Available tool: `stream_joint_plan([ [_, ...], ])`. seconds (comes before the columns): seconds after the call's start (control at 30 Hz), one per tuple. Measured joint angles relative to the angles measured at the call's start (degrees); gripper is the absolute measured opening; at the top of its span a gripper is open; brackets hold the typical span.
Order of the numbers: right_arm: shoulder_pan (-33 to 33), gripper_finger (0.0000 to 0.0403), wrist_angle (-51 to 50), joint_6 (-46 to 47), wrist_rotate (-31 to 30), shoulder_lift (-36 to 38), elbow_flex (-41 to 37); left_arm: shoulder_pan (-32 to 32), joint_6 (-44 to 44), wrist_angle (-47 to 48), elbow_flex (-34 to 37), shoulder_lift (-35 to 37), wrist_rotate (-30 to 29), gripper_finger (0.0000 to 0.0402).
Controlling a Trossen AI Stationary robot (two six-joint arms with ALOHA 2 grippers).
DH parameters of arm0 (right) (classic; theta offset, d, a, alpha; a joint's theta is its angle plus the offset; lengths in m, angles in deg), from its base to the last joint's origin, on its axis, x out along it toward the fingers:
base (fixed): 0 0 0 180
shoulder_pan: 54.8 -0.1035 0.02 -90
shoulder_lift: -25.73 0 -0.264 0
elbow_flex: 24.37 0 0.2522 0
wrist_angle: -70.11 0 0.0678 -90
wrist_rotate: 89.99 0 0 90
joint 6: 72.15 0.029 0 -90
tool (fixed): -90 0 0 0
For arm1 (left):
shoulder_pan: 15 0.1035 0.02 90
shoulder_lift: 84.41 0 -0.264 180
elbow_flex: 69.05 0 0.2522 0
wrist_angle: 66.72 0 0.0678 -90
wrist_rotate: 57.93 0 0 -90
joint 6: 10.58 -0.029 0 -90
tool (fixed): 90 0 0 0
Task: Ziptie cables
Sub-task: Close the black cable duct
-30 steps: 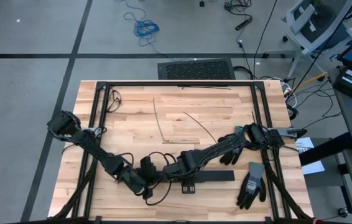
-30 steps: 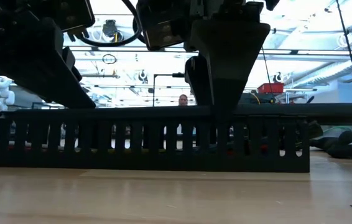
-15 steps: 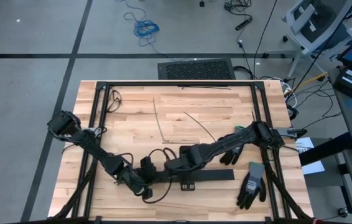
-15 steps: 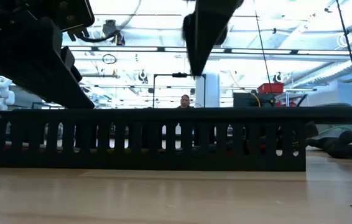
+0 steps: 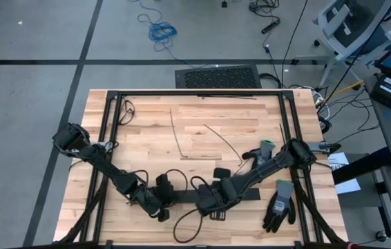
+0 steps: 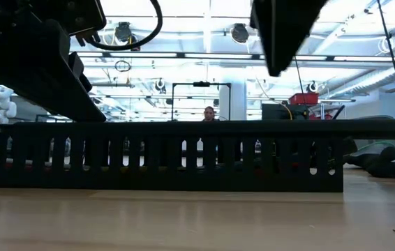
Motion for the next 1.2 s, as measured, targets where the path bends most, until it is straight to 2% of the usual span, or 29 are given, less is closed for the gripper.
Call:
stream_joint_plan([
  [0.07,0.00,0.0037,0.25,1.33,0.36,0.13,-1.08,0.02,0.26,0.00,0.00,0.00,0.00,0.0002],
  [0.13,0.07,0.0013,0.46,1.80,0.83,0.17,-1.99,0.04,0.26,-0.02,0.00,0.00,-0.02,0.0002],
  [0.3,0.46,0.0002,1.11,2.36,1.10,0.17,-3.82,0.07,0.30,-0.04,0.00,0.00,-0.07,0.0002],
  [0.47,1.54,0.0000,6.67,2.62,5.63,0.17,-8.47,0.07,0.33,-0.04,0.00,0.00,-0.09,0.0002],
  [0.67,1.90,0.0000,10.54,3.15,7.53,0.49,-12.53,0.07,0.33,-0.05,0.00,-0.02,-0.31,0.0002],
  [0.87,2.11,0.0000,10.87,2.76,8.27,1.47,-12.97,0.64,0.32,-0.03,0.00,-0.02,-0.40,0.0002],
  [1.1,2.57,0.0000,9.88,2.56,0.94,7.77,-12.96,1.05,-0.56,-0.10,0.00,-0.02,-0.37,0.0002],
  [1.2,3.51,0.0010,9.55,2.56,-0.24,9.75,-13.00,1.24,-3.39,0.10,0.03,0.74,-1.20,0.0002],
])
